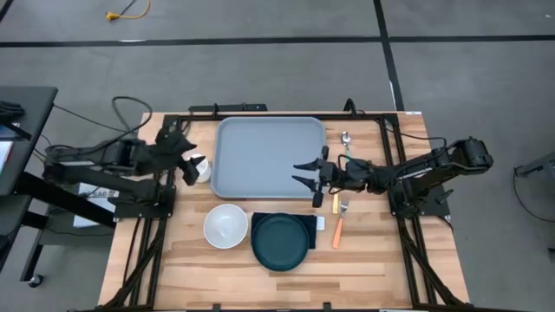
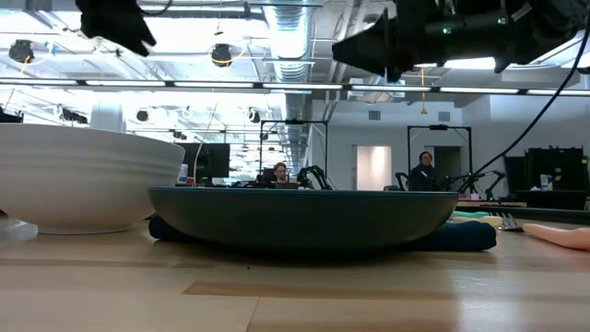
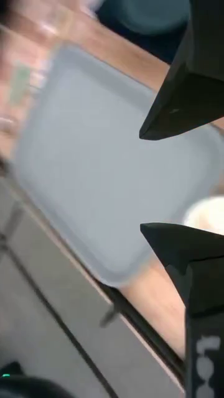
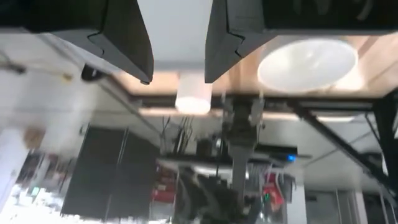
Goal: Set up tray
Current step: Put the white mug on the top left of the gray tray
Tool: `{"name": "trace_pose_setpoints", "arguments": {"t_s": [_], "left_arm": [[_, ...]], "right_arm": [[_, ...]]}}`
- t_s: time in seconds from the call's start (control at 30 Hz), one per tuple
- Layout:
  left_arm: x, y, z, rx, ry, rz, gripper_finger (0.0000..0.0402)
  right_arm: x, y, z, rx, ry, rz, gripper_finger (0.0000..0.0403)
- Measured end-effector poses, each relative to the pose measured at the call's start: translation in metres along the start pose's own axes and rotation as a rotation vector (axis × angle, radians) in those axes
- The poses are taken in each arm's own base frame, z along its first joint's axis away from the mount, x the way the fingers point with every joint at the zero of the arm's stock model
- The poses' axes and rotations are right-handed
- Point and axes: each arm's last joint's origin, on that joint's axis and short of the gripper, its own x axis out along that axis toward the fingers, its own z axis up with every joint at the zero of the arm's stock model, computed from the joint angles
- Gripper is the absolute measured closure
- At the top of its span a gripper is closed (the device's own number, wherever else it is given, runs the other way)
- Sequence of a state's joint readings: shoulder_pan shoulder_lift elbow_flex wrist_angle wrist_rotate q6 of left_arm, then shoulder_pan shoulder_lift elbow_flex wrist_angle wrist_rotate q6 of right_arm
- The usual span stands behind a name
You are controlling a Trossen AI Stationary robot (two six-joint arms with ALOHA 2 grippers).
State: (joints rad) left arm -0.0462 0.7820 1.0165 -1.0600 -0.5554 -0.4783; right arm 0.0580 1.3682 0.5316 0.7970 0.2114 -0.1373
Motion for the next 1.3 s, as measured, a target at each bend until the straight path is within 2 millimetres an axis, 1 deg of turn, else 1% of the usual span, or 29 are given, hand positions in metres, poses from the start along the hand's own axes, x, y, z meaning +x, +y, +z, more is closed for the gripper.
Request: {"name": "trace_pose_setpoints", "arguments": {"t_s": [0.1, 0.2, 0.33, 0.53, 0.67, 0.83, 0.9, 0.97, 1.03, 1.1, 1.17, 1.3], "left_arm": [[0.007, -0.008, 0.006, 0.176, 0.154, -0.003, 0.0182], [0.02, -0.016, 0.002, 0.314, 0.293, -0.028, 0.0182], [0.035, -0.024, -0.002, 0.38, 0.413, -0.038, 0.0182], [0.045, -0.027, -0.008, 0.517, 0.549, -0.027, 0.0182], [0.049, -0.029, -0.011, 0.516, 0.607, 0.005, 0.0182], [0.058, -0.036, -0.012, 0.483, 0.653, -0.004, 0.0182], [0.063, -0.036, -0.017, 0.491, 0.681, -0.006, 0.0182], [0.069, -0.036, -0.027, 0.515, 0.718, -0.005, 0.0182], [0.073, -0.033, -0.039, 0.547, 0.734, -0.01, 0.0182], [0.073, -0.025, -0.048, 0.537, 0.736, -0.006, 0.0182], [0.069, -0.017, -0.055, 0.478, 0.714, -0.028, 0.0182], [0.061, -0.009, -0.061, 0.354, 0.588, -0.129, 0.0182]], "right_arm": [[0.0, 0.001, -0.007, 0.017, 0.067, 0.009, 0.0267], [-0.001, 0.001, -0.01, 0.009, 0.104, 0.013, 0.0267], [-0.001, 0.001, -0.01, 0.002, 0.107, 0.014, 0.0267], [-0.001, 0.002, -0.012, -0.02, 0.125, 0.018, 0.0267], [-0.001, 0.002, -0.013, -0.021, 0.128, 0.019, 0.0267], [-0.001, 0.002, -0.013, -0.023, 0.135, 0.019, 0.0267], [-0.001, 0.002, -0.014, -0.025, 0.141, 0.02, 0.0267], [-0.001, 0.002, -0.015, -0.026, 0.15, 0.022, 0.0267], [-0.001, 0.002, -0.015, -0.027, 0.152, 0.022, 0.0267], [-0.001, 0.002, -0.016, -0.03, 0.162, 0.024, 0.0267], [-0.001, 0.002, -0.016, -0.03, 0.166, 0.024, 0.0267], [-0.001, 0.002, -0.017, -0.032, 0.17, 0.025, 0.0267]]}}
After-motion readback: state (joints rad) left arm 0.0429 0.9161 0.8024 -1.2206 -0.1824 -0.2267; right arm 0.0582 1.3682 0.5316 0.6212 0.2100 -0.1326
